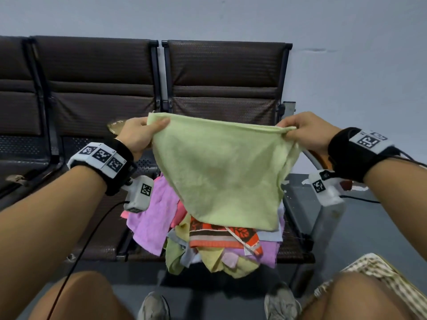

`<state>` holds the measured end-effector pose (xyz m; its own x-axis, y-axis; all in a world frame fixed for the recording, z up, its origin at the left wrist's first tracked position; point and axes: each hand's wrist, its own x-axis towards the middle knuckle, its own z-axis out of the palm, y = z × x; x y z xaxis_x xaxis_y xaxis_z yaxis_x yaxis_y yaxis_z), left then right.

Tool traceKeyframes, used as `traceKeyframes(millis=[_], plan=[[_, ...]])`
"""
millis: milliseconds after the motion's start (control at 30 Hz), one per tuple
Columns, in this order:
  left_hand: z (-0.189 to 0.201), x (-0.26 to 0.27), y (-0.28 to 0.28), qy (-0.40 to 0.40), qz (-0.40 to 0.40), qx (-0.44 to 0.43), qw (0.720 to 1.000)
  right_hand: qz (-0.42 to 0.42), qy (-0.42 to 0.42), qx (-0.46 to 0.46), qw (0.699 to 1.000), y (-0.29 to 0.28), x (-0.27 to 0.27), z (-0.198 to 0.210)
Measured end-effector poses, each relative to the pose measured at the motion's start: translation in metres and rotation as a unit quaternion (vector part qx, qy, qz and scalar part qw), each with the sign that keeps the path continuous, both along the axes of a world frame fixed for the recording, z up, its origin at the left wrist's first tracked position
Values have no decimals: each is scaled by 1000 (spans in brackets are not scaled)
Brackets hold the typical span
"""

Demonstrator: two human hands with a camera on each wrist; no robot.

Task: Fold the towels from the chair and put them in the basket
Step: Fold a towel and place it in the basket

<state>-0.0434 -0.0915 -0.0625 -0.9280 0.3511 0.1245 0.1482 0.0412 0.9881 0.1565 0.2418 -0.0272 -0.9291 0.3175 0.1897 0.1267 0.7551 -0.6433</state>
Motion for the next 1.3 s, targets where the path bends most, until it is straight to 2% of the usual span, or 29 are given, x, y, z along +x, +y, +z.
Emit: traceKeyframes(millis=[133, 267, 333, 400, 500, 567, 633, 733, 800, 867, 933, 1000, 1033, 1100, 1133, 1167, 1200, 1300], plan=[[9, 2, 4, 32, -17, 21, 999, -5, 21, -53, 998, -17, -1, 16], [24, 3, 4, 40, 12, 55, 998, -55, 74, -176, 980, -25, -6, 33], [29, 4, 7, 53, 45, 47, 996, -68, 49, -219, 972, -25, -8, 36], [32, 5, 13, 58, 86, 45, 994, -60, 11, -224, 973, -26, -14, 34], [37, 12, 28, 5, 137, 77, 988, -98, 24, -268, 958, -40, -22, 33], [41, 22, 41, -40, 138, 103, 984, -98, 39, -320, 941, -54, -30, 33], [43, 39, 57, -57, 95, 124, 986, -68, 36, -353, 933, -70, -38, 32], [42, 72, 80, -34, -28, 139, 989, -28, 33, -379, 924, -97, -45, 32], [38, 88, 88, 8, -96, 107, 990, 5, 33, -399, 916, -112, -43, 35], [36, 94, 88, 46, -140, 47, 988, 11, 20, -382, 924, -120, -39, 35], [36, 93, 83, 21, -171, 18, 985, 5, 15, -353, 936, -121, -35, 31], [35, 87, 78, -41, -153, 31, 987, 1, 14, -333, 943, -119, -30, 27], [33, 83, 76, -52, -116, 37, 991, 8, 10, -327, 945, -118, -27, 26], [27, 72, 73, -31, -43, 21, 998, 49, -8, -326, 944, -116, -22, 24], [23, 68, 73, -23, -39, 1, 999, 73, -19, -334, 939, -117, -20, 24], [19, 65, 72, -28, -74, -11, 997, 96, -28, -346, 933, -117, -19, 24], [15, 63, 71, -44, -143, -8, 989, 114, -34, -358, 926, -115, -19, 24], [13, 59, 67, -119, -341, 38, 932, 157, -57, -369, 914, -106, -21, 25]])
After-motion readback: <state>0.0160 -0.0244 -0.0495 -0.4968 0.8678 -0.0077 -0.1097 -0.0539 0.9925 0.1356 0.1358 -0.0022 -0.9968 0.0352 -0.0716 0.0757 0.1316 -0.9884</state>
